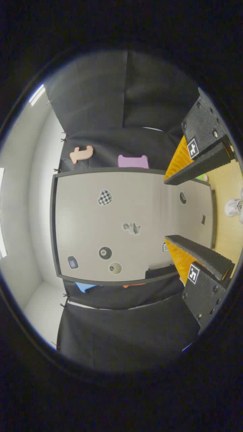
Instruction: Open the shoe cabinet door, grab the shoes and put them into the shoe cabinet, then close the shoe cabinet door.
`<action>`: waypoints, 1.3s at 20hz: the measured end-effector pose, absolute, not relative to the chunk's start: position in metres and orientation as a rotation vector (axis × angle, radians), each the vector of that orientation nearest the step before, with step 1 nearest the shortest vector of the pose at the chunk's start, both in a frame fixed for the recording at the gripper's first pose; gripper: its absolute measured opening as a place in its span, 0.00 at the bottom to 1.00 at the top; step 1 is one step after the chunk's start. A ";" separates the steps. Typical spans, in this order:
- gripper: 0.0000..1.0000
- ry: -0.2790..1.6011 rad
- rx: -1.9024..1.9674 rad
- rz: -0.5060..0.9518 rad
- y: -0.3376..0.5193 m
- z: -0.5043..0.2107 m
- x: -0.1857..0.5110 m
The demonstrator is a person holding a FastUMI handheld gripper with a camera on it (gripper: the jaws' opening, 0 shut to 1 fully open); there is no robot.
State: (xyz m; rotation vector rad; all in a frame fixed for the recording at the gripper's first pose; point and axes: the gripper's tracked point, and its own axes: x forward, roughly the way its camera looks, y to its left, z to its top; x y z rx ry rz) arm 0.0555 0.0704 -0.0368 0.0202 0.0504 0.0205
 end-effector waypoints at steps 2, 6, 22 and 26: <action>0.98 0.056 0.028 0.052 0.099 -0.050 0.071; 0.98 0.075 0.031 0.113 0.162 -0.081 0.102; 0.65 0.118 0.012 0.079 0.240 -0.115 0.219; 0.44 0.130 0.007 0.057 0.239 -0.117 0.219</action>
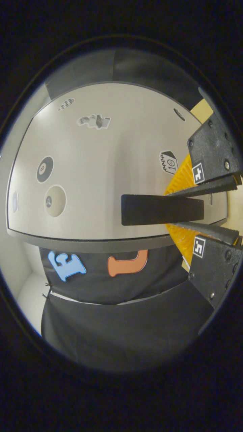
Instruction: Open the shoe cabinet door, grab the shoes and put them into the shoe cabinet, then close the shoe cabinet door.
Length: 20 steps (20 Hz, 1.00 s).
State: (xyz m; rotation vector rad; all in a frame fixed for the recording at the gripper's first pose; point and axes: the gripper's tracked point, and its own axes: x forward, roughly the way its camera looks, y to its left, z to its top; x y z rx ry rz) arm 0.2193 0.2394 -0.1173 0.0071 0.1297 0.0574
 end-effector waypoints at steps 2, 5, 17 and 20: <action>0.38 0.150 0.016 0.067 0.239 -0.118 0.219; 0.33 0.165 0.012 0.076 0.237 -0.117 0.217; 0.23 0.174 0.024 0.227 0.213 -0.117 0.138; 0.23 0.166 0.012 0.262 0.205 -0.118 0.118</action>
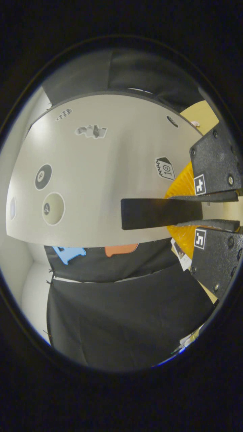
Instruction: Open the shoe cabinet door, grab the shoes and put them into the shoe cabinet, then close the shoe cabinet door.
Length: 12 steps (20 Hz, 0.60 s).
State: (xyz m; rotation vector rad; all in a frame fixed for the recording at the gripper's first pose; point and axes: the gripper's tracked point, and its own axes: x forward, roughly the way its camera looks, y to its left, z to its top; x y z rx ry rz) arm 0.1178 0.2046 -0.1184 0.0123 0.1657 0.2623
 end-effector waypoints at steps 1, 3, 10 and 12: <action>0.23 0.164 0.008 0.272 0.200 -0.118 0.109; 0.23 0.163 0.010 0.290 0.188 -0.118 0.091; 0.20 0.162 0.032 0.376 0.143 -0.118 0.053; 0.20 0.158 0.036 0.391 0.130 -0.117 0.043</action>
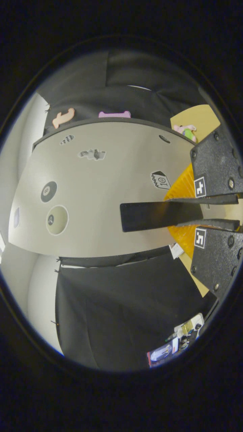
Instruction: Open the shoe cabinet door, grab the shoes and put them into the shoe cabinet, then close the shoe cabinet door.
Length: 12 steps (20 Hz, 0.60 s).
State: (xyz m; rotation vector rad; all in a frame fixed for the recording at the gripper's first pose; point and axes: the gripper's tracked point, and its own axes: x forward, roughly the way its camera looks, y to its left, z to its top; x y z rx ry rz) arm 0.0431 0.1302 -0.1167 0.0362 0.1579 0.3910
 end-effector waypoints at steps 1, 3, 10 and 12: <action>0.19 0.156 0.031 0.398 0.122 -0.116 0.041; 0.19 0.152 0.021 0.398 0.102 -0.116 0.024; 0.14 0.148 0.014 0.340 0.032 -0.114 -0.003; 0.11 0.147 0.018 0.297 0.010 -0.114 -0.005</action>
